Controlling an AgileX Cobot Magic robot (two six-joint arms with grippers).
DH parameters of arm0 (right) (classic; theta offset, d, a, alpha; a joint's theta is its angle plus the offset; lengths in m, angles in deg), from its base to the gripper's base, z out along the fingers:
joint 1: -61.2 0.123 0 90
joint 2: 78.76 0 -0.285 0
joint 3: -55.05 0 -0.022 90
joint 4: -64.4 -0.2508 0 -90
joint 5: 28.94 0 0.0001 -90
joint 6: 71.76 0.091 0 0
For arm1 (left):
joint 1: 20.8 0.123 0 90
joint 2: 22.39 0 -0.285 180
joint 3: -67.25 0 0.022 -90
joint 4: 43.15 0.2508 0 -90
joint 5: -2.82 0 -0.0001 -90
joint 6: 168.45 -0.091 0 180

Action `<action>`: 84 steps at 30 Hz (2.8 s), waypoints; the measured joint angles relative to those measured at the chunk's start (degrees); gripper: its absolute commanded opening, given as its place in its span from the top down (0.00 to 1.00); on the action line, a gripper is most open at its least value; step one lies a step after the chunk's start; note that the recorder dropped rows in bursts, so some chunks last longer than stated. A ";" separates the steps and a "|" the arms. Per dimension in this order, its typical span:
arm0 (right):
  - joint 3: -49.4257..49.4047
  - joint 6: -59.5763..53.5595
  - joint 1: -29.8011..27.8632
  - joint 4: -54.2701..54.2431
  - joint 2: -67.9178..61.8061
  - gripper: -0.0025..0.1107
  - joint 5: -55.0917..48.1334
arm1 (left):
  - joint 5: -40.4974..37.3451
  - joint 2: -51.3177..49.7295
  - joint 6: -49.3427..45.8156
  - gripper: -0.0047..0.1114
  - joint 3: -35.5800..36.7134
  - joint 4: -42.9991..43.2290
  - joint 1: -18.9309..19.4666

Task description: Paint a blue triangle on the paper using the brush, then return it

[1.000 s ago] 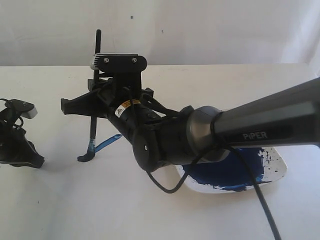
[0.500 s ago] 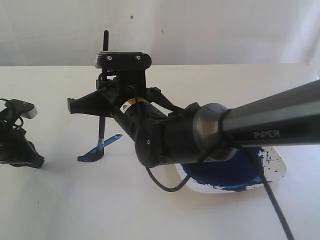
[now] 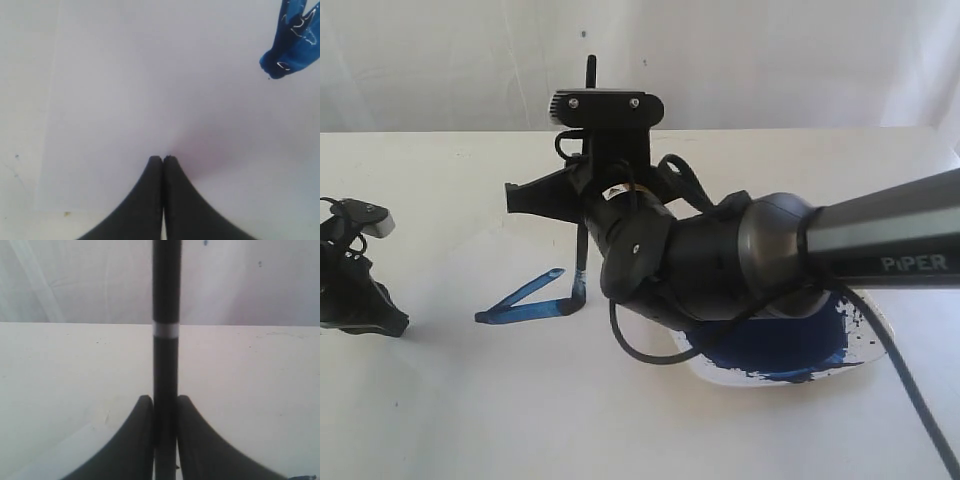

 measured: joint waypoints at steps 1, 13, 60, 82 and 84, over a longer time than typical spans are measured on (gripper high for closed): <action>0.00 -1.51 0.00 -1.47 0.14 0.98 0.61 | 0.00 0.00 0.00 0.96 0.00 0.00 0.00; 0.00 -8.38 0.00 -9.67 0.80 0.98 4.83 | 0.00 0.00 0.00 0.96 0.00 0.00 0.00; 3.98 11.34 0.00 17.37 -6.20 0.98 8.64 | 0.00 0.00 0.00 0.96 0.00 0.10 0.00; 4.07 8.80 0.00 13.80 -5.99 0.98 6.96 | 0.00 0.00 0.00 0.96 0.00 0.14 0.00; 4.07 7.83 0.00 11.51 -5.74 0.98 6.68 | 0.00 0.00 0.00 0.96 0.00 0.14 0.00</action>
